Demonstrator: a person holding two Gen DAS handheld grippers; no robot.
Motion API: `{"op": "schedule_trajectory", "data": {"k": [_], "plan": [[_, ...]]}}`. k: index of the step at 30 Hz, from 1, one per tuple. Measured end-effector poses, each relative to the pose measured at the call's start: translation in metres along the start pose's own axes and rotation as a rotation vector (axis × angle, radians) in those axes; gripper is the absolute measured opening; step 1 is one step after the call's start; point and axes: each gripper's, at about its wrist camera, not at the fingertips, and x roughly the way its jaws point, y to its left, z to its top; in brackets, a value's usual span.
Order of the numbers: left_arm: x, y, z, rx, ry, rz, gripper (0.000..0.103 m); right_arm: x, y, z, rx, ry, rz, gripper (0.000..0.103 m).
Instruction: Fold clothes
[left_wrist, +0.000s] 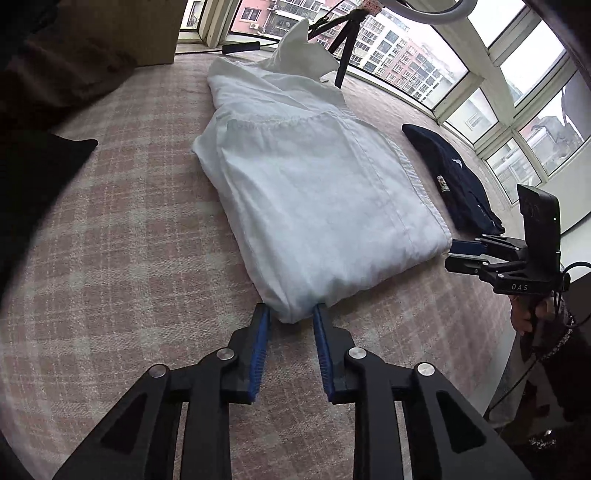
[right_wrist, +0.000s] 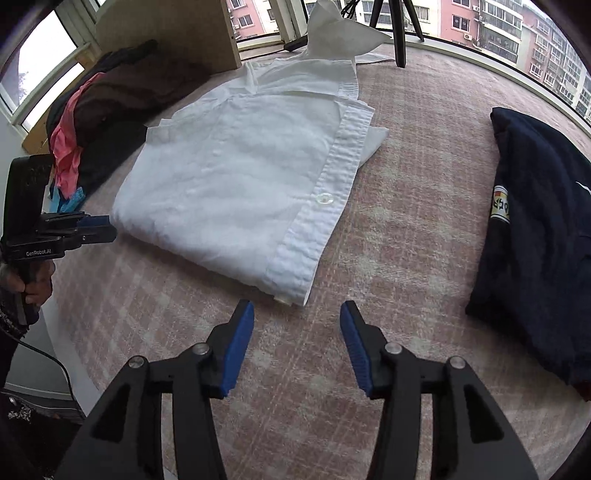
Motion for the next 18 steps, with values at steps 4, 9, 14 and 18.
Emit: {"op": "schedule_trajectory", "data": {"k": [4, 9, 14, 18], "plan": [[-0.015, -0.007, 0.005, 0.051, -0.02, -0.023, 0.003, -0.007, 0.007, 0.007, -0.037, -0.018, -0.006, 0.013], [-0.005, -0.002, -0.001, 0.045, 0.033, -0.015, 0.003, -0.003, 0.001, 0.006, -0.039, 0.05, -0.004, 0.009], [-0.026, -0.001, 0.002, 0.04, 0.023, 0.028, 0.001, -0.019, 0.014, 0.006, -0.087, 0.08, -0.06, 0.013], [-0.042, -0.012, 0.031, 0.105, -0.077, 0.086, 0.002, -0.051, 0.012, 0.031, -0.041, -0.076, -0.005, 0.013]]}}
